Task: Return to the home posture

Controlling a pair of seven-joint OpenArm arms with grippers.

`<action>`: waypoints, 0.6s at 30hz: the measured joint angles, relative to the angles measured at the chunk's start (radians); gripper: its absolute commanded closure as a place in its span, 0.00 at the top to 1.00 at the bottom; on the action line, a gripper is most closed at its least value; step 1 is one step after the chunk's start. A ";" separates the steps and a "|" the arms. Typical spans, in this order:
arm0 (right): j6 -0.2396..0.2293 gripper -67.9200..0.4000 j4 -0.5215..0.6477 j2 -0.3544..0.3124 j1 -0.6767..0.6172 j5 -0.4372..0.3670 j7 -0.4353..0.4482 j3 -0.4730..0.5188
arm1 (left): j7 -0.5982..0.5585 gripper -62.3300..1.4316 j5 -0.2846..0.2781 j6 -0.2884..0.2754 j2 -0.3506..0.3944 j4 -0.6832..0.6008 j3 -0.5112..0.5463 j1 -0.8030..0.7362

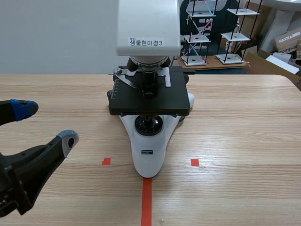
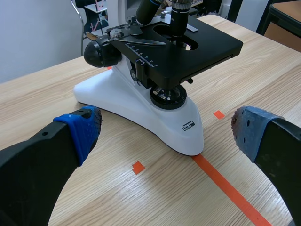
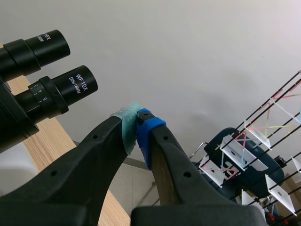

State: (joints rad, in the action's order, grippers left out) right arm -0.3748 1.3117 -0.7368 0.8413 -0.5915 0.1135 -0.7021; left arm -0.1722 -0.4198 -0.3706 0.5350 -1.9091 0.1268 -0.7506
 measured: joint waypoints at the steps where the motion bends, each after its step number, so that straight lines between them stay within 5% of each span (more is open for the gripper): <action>1: 0.000 0.03 0.000 0.000 0.000 0.000 0.000 0.000 | 0.000 0.93 0.000 0.000 0.000 0.000 0.000 0.000; 18: 0.000 0.05 0.000 0.000 0.000 0.000 0.001 0.000 | 0.000 0.93 0.000 0.000 0.000 0.000 0.000 0.000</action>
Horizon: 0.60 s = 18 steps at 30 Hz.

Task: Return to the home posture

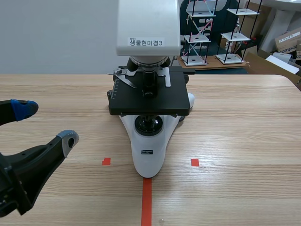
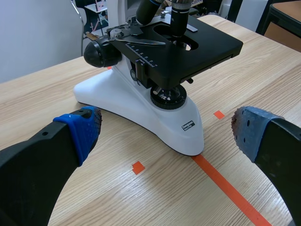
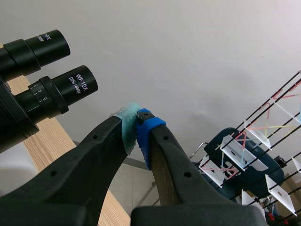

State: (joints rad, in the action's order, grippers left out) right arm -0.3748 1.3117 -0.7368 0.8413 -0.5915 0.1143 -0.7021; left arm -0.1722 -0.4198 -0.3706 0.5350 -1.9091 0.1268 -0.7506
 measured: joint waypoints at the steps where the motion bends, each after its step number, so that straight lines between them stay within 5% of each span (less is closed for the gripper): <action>1: 0.000 0.05 0.000 0.000 0.000 0.000 0.000 0.000 | 0.000 0.93 0.000 0.000 0.000 0.000 0.000 0.000; 10: 0.000 0.27 0.024 0.000 -0.105 0.000 0.000 0.129 | 0.000 0.93 0.000 0.000 0.000 0.000 0.000 0.000; 18: 0.017 0.48 0.197 -0.043 -0.392 0.000 0.016 0.310 | 0.000 0.93 0.000 0.000 0.000 0.000 0.000 0.000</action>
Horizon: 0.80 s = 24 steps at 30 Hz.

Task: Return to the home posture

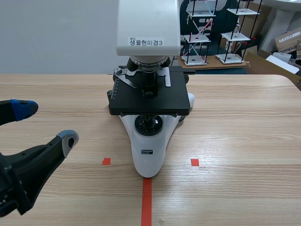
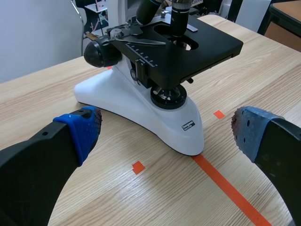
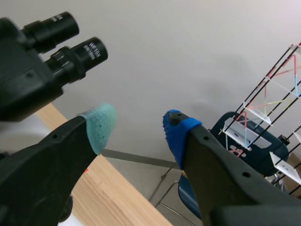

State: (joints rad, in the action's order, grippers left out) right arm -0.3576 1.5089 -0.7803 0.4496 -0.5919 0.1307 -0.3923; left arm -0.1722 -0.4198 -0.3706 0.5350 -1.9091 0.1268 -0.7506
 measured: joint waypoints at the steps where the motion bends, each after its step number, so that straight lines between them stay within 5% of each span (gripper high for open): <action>1: 0.013 0.51 0.025 -0.010 -0.053 0.000 0.003 0.029 | 0.000 0.93 0.000 0.000 0.000 0.000 0.000 0.000; 12: 0.179 0.89 0.232 -0.031 -0.707 0.000 0.096 0.302 | 0.000 0.93 0.000 0.000 0.000 0.000 0.000 0.000; 24: 0.182 0.97 0.323 -0.031 -1.211 -0.019 0.339 0.347 | 0.000 0.93 0.003 0.000 0.000 0.000 0.000 0.000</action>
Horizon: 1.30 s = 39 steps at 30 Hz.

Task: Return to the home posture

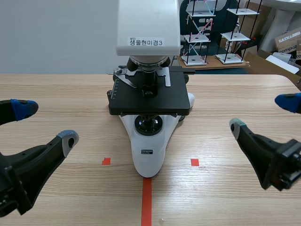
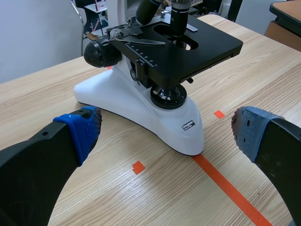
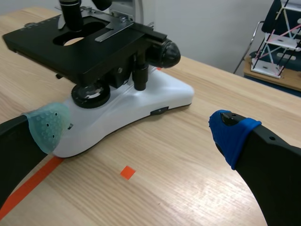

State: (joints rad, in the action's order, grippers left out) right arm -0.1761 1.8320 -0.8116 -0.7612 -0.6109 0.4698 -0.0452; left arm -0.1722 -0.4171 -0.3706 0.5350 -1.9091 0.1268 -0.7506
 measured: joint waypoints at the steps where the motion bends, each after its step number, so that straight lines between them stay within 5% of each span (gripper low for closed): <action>1: 0.000 0.97 0.001 0.000 -0.022 0.000 0.007 0.000 | 0.000 0.93 0.000 0.000 0.000 0.000 0.000 0.000; 7: 0.004 0.96 0.029 0.005 -0.124 0.014 0.049 0.003 | 0.000 0.93 0.000 0.000 0.000 0.000 0.000 0.000; 15: 0.000 0.96 0.110 0.114 -0.167 0.056 0.042 0.114 | 0.000 0.93 0.000 0.000 0.000 0.000 0.000 0.000; 39: -0.003 0.96 0.114 0.119 -0.167 0.095 0.038 0.115 | 0.000 0.93 0.000 0.000 0.000 0.000 0.000 0.000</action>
State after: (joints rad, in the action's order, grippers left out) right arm -0.1795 1.9465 -0.6926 -0.9287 -0.5163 0.5076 0.0700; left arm -0.1719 -0.4171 -0.3706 0.5350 -1.9091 0.1268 -0.7506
